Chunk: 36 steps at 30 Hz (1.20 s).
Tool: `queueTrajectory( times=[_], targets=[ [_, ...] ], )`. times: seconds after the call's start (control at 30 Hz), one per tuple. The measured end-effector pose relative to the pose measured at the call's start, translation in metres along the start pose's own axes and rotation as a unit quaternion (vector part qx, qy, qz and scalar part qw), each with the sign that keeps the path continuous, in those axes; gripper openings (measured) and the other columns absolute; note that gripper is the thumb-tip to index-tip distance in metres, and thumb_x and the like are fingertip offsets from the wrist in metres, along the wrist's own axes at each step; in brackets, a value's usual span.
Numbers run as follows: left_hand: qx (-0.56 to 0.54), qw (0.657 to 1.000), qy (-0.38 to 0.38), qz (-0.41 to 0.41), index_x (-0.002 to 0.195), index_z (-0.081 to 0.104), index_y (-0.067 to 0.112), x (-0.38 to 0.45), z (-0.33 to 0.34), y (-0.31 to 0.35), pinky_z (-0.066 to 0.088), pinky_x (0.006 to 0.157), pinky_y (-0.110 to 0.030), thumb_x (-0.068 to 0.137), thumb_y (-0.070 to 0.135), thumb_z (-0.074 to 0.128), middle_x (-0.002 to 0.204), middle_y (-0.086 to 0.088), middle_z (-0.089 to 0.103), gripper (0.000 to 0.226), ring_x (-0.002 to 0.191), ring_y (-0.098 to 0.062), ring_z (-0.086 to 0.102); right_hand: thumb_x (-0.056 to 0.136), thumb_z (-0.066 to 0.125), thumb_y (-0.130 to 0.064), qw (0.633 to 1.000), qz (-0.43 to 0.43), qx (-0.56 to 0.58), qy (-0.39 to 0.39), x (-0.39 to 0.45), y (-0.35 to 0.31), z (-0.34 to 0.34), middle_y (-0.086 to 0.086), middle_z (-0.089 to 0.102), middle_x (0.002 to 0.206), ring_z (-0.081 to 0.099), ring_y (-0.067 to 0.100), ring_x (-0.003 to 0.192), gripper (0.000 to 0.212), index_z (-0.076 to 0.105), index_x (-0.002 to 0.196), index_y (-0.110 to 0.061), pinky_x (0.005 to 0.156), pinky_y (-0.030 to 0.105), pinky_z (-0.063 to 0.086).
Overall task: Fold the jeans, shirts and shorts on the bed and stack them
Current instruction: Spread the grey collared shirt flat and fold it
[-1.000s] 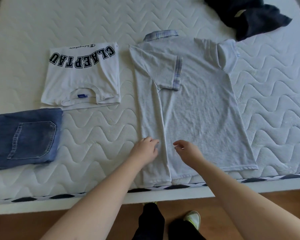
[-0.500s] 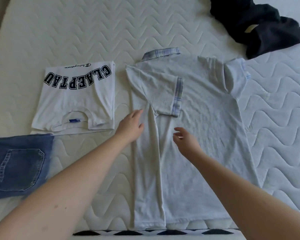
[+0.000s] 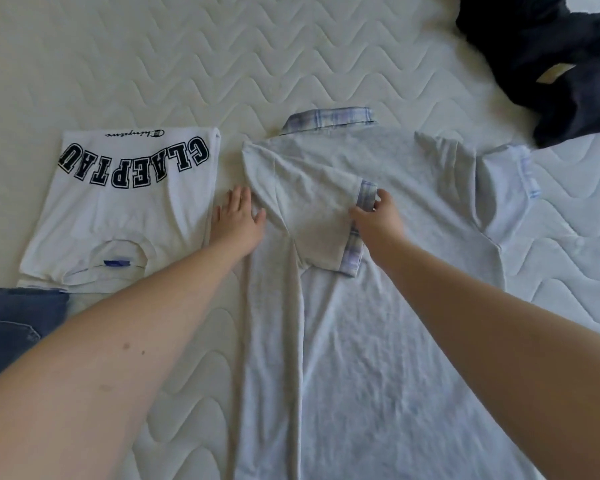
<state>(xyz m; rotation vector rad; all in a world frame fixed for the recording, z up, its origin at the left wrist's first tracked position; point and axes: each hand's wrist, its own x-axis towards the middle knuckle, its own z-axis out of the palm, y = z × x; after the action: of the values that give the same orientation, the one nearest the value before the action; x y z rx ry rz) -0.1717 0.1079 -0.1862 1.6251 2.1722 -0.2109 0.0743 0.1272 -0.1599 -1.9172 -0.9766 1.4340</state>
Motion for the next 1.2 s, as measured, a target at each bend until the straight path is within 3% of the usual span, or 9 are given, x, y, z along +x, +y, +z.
queueTrajectory(
  times=[0.1, 0.2, 0.37, 0.5, 0.67, 0.77, 0.9, 1.07, 1.2],
  targets=[
    [0.018, 1.000, 0.000, 0.025, 0.156, -0.004, 0.019, 0.016, 0.000, 0.006, 0.001, 0.121, -0.042, 0.102, 0.049, 0.022, 0.164, 0.001, -0.009, 0.067, 0.151, -0.019, -0.003, 0.088, 0.069, -0.023, 0.998, 0.057, 0.012, -0.003, 0.013, -0.007, 0.005, -0.004, 0.052, 0.118, 0.062, 0.019, 0.089, 0.075, 0.028, 0.150, -0.014, 0.078, 0.034, 0.053],
    [0.033, 0.999, -0.002, 0.040, 0.156, -0.005, 0.021, 0.029, 0.002, 0.013, -0.001, 0.122, -0.040, 0.102, 0.050, 0.019, 0.164, 0.004, -0.011, 0.066, 0.150, -0.016, -0.008, 0.086, 0.071, -0.017, 0.997, 0.075, 0.034, -0.009, 0.021, -0.002, 0.003, 0.008, 0.068, 0.108, 0.068, 0.028, 0.094, 0.038, 0.059, 0.121, -0.008, 0.085, 0.047, 0.057],
    [0.051, 0.997, 0.004, 0.051, 0.156, -0.006, 0.021, 0.049, 0.006, 0.021, -0.004, 0.121, -0.039, 0.102, 0.051, 0.018, 0.164, 0.003, -0.011, 0.066, 0.150, -0.015, -0.010, 0.084, 0.068, -0.017, 0.997, 0.008, 0.029, 0.071, 0.014, 0.009, -0.004, 0.000, 0.067, 0.089, 0.064, 0.018, 0.078, 0.012, 0.062, 0.094, -0.018, 0.067, 0.034, 0.053],
    [0.071, 0.995, 0.015, 0.073, 0.156, -0.006, 0.025, 0.066, 0.005, 0.024, -0.007, 0.121, -0.041, 0.100, 0.057, 0.013, 0.164, 0.001, -0.013, 0.067, 0.150, -0.015, -0.012, 0.087, 0.066, -0.014, 0.996, 0.049, 0.022, 0.068, 0.016, 0.023, -0.009, 0.006, 0.067, 0.098, 0.061, 0.018, 0.068, 0.018, 0.056, 0.102, -0.016, 0.054, 0.033, 0.051],
    [0.060, 0.993, 0.038, 0.094, 0.155, 0.000, 0.032, 0.090, -0.008, 0.029, -0.003, 0.121, -0.044, 0.102, 0.051, 0.009, 0.164, 0.006, -0.009, 0.057, 0.150, -0.013, -0.010, 0.085, 0.075, -0.035, 0.997, 0.054, 0.046, 0.033, 0.028, 0.016, -0.012, -0.010, 0.057, 0.112, 0.061, 0.004, 0.078, 0.077, 0.029, 0.147, -0.027, 0.054, 0.021, 0.045],
    [0.091, 0.990, 0.013, 0.110, 0.155, -0.007, 0.033, 0.101, -0.012, 0.026, -0.006, 0.121, -0.044, 0.101, 0.054, 0.008, 0.163, 0.009, -0.014, 0.059, 0.149, -0.013, -0.013, 0.088, 0.072, -0.020, 0.991, 0.048, 0.117, 0.035, 0.033, 0.011, -0.012, -0.005, 0.071, 0.106, 0.071, 0.011, 0.078, 0.053, 0.048, 0.136, -0.020, 0.061, 0.026, 0.057],
    [0.112, 0.987, -0.012, 0.113, 0.153, -0.018, 0.028, 0.111, -0.013, 0.020, -0.007, 0.120, -0.043, 0.091, 0.073, 0.014, 0.162, 0.007, -0.019, 0.082, 0.149, -0.015, -0.017, 0.090, 0.068, -0.013, 0.989, 0.005, 0.128, 0.071, 0.027, 0.025, -0.019, -0.010, 0.076, 0.085, 0.072, 0.004, 0.075, 0.027, 0.060, 0.112, -0.024, 0.055, 0.014, 0.053],
    [0.177, 0.974, -0.002, 0.138, 0.153, -0.019, 0.022, 0.119, -0.017, 0.016, -0.008, 0.119, -0.043, 0.069, 0.087, -0.003, 0.162, 0.005, -0.020, 0.107, 0.149, -0.017, -0.017, 0.090, 0.066, -0.017, 1.000, -0.003, -0.026, 0.015, 0.021, 0.044, -0.025, -0.012, 0.069, 0.099, 0.067, 0.001, 0.077, 0.029, 0.055, 0.113, -0.030, 0.054, 0.016, 0.047],
    [0.163, 0.969, 0.071, 0.171, 0.152, -0.021, 0.022, 0.102, -0.017, 0.020, -0.007, 0.120, -0.040, 0.081, 0.082, -0.007, 0.162, 0.003, -0.019, 0.094, 0.149, -0.014, -0.017, 0.089, 0.065, -0.032, 0.996, -0.037, -0.053, 0.064, 0.026, 0.035, -0.050, -0.016, 0.065, 0.094, 0.064, 0.002, 0.077, 0.028, 0.056, 0.116, -0.033, 0.056, 0.021, 0.046]
  ],
)
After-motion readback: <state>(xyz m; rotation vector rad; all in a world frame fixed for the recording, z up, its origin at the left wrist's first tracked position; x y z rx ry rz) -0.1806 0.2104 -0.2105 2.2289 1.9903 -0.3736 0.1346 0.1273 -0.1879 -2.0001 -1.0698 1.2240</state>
